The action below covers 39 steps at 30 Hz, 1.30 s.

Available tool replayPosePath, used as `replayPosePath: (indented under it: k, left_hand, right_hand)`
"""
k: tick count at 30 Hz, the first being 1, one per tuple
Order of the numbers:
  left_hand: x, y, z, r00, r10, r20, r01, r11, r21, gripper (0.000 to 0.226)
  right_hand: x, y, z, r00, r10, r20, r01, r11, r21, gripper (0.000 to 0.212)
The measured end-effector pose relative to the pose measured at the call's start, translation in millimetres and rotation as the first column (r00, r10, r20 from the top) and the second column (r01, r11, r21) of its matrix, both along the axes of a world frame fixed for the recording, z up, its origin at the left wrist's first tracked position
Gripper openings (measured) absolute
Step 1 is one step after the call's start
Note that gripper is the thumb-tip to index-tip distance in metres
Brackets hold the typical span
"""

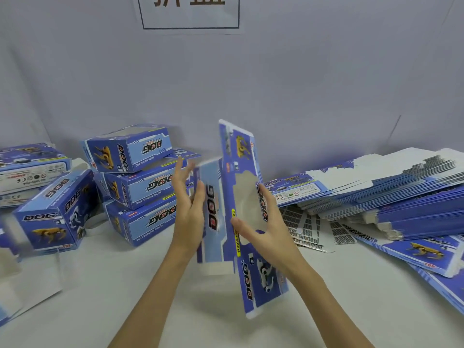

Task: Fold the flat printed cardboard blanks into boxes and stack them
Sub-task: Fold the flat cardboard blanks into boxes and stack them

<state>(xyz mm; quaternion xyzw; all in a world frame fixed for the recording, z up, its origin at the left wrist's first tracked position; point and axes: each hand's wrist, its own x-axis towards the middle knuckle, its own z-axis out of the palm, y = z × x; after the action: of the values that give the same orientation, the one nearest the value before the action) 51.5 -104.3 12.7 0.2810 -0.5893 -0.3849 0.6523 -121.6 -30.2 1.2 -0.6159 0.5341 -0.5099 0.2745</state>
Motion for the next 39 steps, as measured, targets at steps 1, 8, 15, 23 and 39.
replayPosePath:
  k: [1, 8, 15, 23, 39]
  left_hand:
    - [1.9, 1.1, 2.2, 0.999, -0.012, -0.053, 0.013, 1.000, 0.021, 0.059]
    - [-0.3, 11.0, 17.2, 0.952, -0.275, -0.132, 0.305, 0.832, 0.463, 0.050]
    - [-8.2, 11.8, 13.8, 0.919, -0.360, -0.161, 0.388, 0.752, 0.533, 0.076]
    - [-11.7, 2.2, -2.3, 0.995, -0.086, 0.055, 0.057, 0.913, 0.404, 0.061]
    - [-12.2, 0.4, -15.3, 0.935, -0.353, -0.003, 0.305, 0.803, 0.512, 0.066]
  right_hand:
    - [-2.2, -0.8, 1.1, 0.996, 0.040, 0.081, -0.041, 0.999, 0.018, 0.112]
    - [-5.2, -4.1, -2.5, 0.859, 0.236, 0.454, -0.323, 0.938, 0.123, 0.104]
    - [-7.3, -4.2, 1.3, 0.901, 0.234, 0.364, -0.314, 0.933, 0.177, 0.089]
    - [-9.1, -8.3, 7.1, 0.752, 0.223, 0.620, -0.345, 0.935, 0.082, 0.090]
    - [-23.3, -7.3, 5.6, 0.753, 0.066, 0.654, -0.195, 0.973, 0.127, 0.044]
